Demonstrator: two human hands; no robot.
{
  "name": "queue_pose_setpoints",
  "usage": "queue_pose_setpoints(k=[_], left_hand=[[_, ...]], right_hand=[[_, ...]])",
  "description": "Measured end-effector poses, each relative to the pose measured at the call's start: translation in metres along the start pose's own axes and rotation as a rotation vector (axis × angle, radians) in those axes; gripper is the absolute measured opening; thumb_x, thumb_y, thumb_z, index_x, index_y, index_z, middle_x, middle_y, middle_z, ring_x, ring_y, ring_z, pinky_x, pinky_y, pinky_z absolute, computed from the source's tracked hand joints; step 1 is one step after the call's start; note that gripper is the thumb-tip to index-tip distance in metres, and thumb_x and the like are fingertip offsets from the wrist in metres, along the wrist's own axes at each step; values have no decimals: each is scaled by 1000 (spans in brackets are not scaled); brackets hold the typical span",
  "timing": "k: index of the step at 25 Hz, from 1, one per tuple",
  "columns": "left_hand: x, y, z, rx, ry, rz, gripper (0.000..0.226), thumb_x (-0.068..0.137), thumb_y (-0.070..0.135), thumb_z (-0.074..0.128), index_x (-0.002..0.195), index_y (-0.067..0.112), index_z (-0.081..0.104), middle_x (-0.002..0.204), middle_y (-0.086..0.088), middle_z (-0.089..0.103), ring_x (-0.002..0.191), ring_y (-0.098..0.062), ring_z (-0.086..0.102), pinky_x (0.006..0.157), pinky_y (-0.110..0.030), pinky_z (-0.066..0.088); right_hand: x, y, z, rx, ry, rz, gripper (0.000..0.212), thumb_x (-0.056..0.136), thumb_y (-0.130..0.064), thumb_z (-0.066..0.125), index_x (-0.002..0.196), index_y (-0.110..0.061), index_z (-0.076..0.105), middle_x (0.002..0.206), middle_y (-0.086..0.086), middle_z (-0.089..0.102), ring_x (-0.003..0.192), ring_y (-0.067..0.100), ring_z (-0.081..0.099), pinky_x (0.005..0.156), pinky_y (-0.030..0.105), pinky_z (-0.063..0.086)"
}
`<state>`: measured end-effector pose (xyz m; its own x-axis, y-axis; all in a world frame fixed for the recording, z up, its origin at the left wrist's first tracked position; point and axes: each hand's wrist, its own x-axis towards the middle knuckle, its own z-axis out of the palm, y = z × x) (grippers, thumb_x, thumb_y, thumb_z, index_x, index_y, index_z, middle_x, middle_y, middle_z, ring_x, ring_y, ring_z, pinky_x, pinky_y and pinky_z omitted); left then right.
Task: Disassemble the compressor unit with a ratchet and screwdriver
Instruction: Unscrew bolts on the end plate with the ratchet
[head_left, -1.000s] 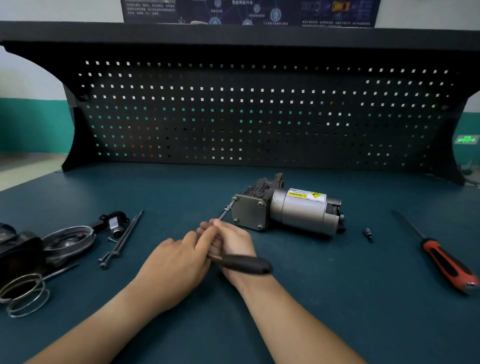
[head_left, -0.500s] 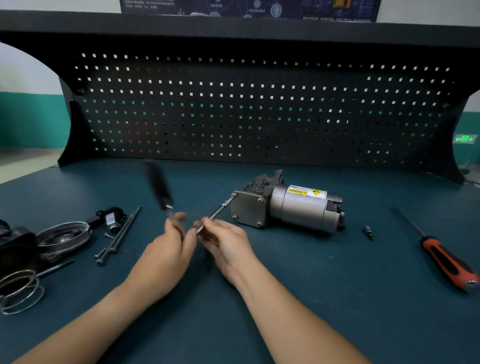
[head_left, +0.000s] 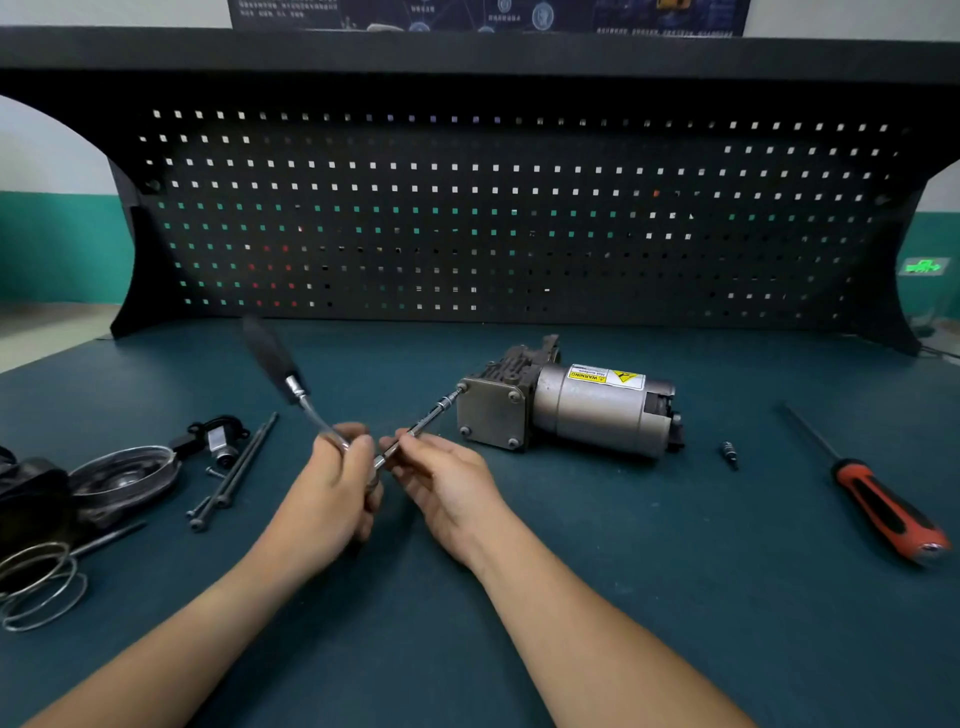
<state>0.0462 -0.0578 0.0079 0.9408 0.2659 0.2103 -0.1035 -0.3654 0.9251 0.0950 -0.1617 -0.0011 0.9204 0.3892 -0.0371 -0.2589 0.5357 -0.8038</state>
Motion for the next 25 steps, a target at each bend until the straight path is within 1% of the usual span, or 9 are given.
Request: queue_pose_setpoints(k=[2, 4, 5, 7, 10, 13, 18, 20, 25], left_hand=[[-4, -6, -8, 768, 55, 479, 21, 95, 30, 38, 114, 22, 40, 69, 9, 54, 49, -26, 58, 45, -31, 38], [-5, -15, -10, 1058, 68, 773, 35, 88, 33, 35, 123, 26, 38, 74, 4, 58, 45, -30, 59, 37, -32, 40], [-6, -11, -8, 998, 23, 671, 34, 91, 35, 34, 124, 28, 35, 81, 7, 60, 53, -29, 62, 44, -33, 44], [-8, -1, 1, 413, -15, 270, 23, 97, 35, 32, 118, 26, 38, 80, 9, 60, 59, -20, 60, 56, -33, 45], [6, -1, 4, -359, -86, -217, 26, 100, 28, 28, 93, 15, 49, 50, 0, 45, 31, -10, 30, 36, -19, 29], [8, 1, -2, -504, -109, -355, 33, 100, 30, 25, 90, 14, 52, 46, 3, 42, 31, -10, 26, 36, -16, 25], [-7, -12, -1, 901, 81, 364, 15, 97, 35, 35, 104, 22, 36, 91, -4, 62, 77, -37, 64, 61, -37, 44], [-11, -11, -1, 984, 50, 434, 22, 95, 36, 37, 112, 22, 39, 96, -5, 63, 75, -36, 64, 59, -38, 47], [1, 6, 9, -277, -10, -195, 28, 99, 24, 29, 72, 17, 33, 53, -1, 40, 33, -9, 32, 36, -19, 27]], right_hand=[[0, 0, 0, 10, 16, -22, 21, 91, 2, 51, 74, -5, 59, 55, -1, 66, 50, 5, 61, 53, 13, 49], [-1, 0, 0, 19, 47, -36, 20, 89, 2, 53, 72, -6, 59, 53, 1, 63, 47, 8, 59, 50, 16, 49], [-2, 0, 0, 9, 62, -33, 20, 89, 1, 54, 72, -7, 59, 53, 0, 63, 47, 7, 58, 49, 15, 48], [-4, 0, 2, -16, 47, -7, 18, 93, -7, 52, 77, -9, 59, 57, -1, 65, 50, 6, 60, 51, 15, 46], [-5, -2, 3, -32, -18, 42, 15, 96, -12, 47, 86, -12, 59, 72, 1, 69, 63, 9, 64, 60, 17, 48], [-5, -1, 4, -105, -12, 42, 15, 94, -6, 49, 84, -13, 59, 70, -5, 69, 60, 3, 65, 55, 11, 45], [-4, 0, 5, -173, 50, -4, 24, 91, 0, 52, 70, -11, 59, 56, -5, 63, 56, 6, 56, 56, 13, 41], [-4, 1, 4, -155, 58, -12, 24, 90, 1, 53, 69, -11, 58, 60, -1, 60, 58, 9, 53, 57, 16, 41], [-6, -2, 6, -186, 53, 9, 14, 94, -17, 52, 83, -19, 59, 75, -8, 65, 56, 3, 46, 48, 15, 31]])
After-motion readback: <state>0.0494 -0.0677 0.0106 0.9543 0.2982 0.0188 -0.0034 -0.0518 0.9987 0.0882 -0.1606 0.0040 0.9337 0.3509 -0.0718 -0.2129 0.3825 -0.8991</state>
